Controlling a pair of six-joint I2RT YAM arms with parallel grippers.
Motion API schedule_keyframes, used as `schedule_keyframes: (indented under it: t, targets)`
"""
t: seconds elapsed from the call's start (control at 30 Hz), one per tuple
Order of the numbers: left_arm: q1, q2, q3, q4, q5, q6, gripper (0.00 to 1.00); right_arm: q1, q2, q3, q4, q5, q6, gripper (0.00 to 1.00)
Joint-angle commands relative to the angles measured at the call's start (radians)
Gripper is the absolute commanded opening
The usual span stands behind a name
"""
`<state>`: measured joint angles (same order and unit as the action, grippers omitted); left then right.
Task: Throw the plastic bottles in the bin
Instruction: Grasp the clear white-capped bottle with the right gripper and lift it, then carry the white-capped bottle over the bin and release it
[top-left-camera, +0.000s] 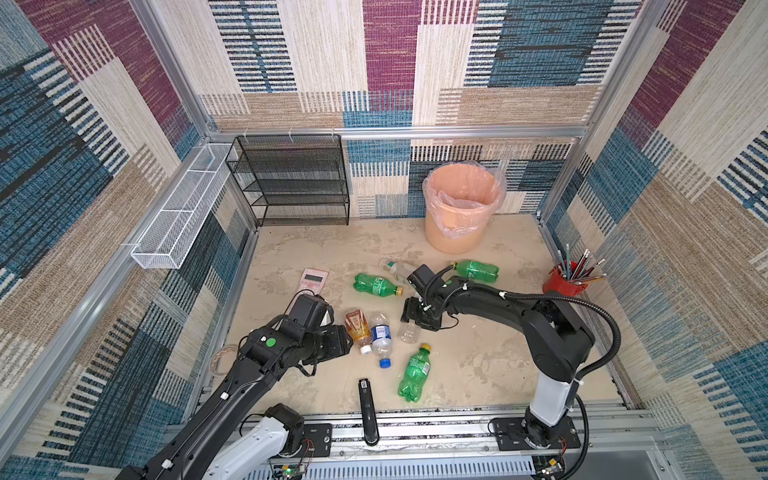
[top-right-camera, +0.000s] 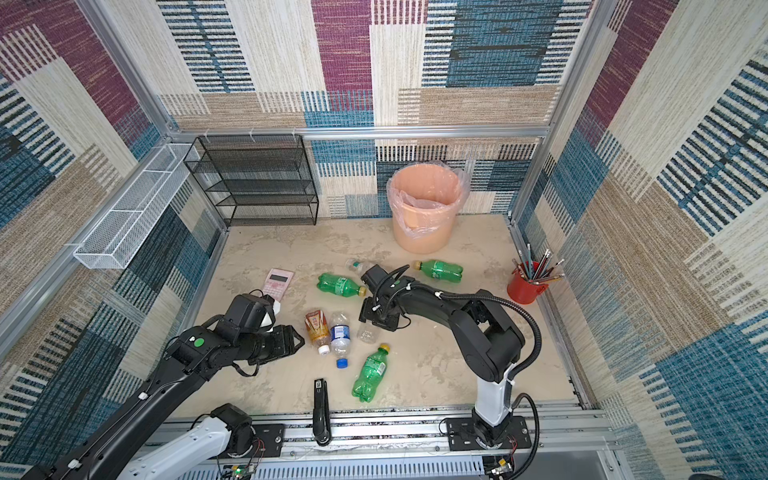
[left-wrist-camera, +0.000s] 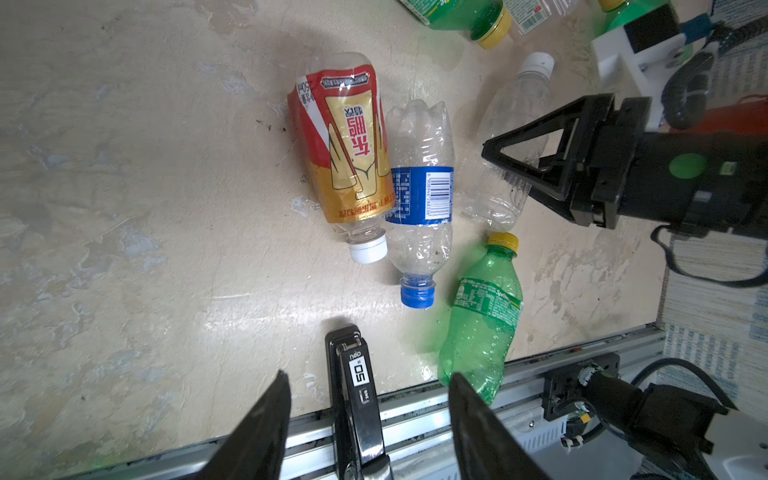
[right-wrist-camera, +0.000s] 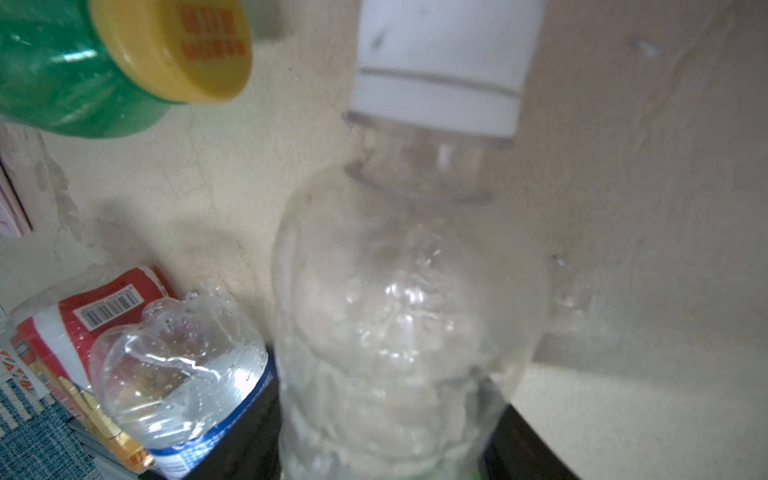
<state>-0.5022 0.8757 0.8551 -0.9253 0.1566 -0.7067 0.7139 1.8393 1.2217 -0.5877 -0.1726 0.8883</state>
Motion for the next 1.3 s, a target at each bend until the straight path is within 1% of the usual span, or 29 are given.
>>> schedule_keyframes:
  t: [0.0,0.07,0.17,0.37,0.53,0.7,0.8,0.9,1.07,1.27]
  targets:
    - [0.001,-0.001,0.016,-0.010,-0.012,0.010,0.62,0.001,-0.010,-0.010,0.026,0.021,-0.009,0.62]
    - [0.001,0.000,0.017,-0.010,-0.014,0.010,0.62,0.001,-0.031,-0.014,0.027,0.033,-0.009,0.58]
    - [0.001,0.000,0.017,-0.015,-0.015,0.010,0.62,0.001,-0.101,-0.042,0.048,0.057,-0.005,0.54]
    - [0.001,0.000,0.015,-0.012,-0.021,0.013,0.62,-0.001,-0.310,-0.163,0.084,0.121,0.028,0.49]
    - [0.001,0.024,0.031,-0.004,-0.018,0.029,0.62,-0.001,-0.534,-0.341,0.169,0.169,0.082,0.47]
    - [0.001,0.063,0.042,0.018,-0.002,0.037,0.62,-0.001,-0.793,-0.561,0.252,0.245,0.200,0.45]
    - [0.001,0.091,0.049,0.041,0.020,0.038,0.62,-0.001,-0.906,-0.664,0.285,0.274,0.257,0.45]
    - [0.001,0.122,0.071,0.049,0.038,0.046,0.62,-0.001,-0.994,-0.732,0.298,0.308,0.287,0.44]
    - [0.001,0.169,0.106,0.062,0.054,0.064,0.62,-0.001,-1.108,-0.777,0.271,0.420,0.282,0.42]
    - [0.001,0.217,0.138,0.069,0.079,0.072,0.62,-0.001,-1.170,-0.775,0.284,0.551,0.185,0.43]
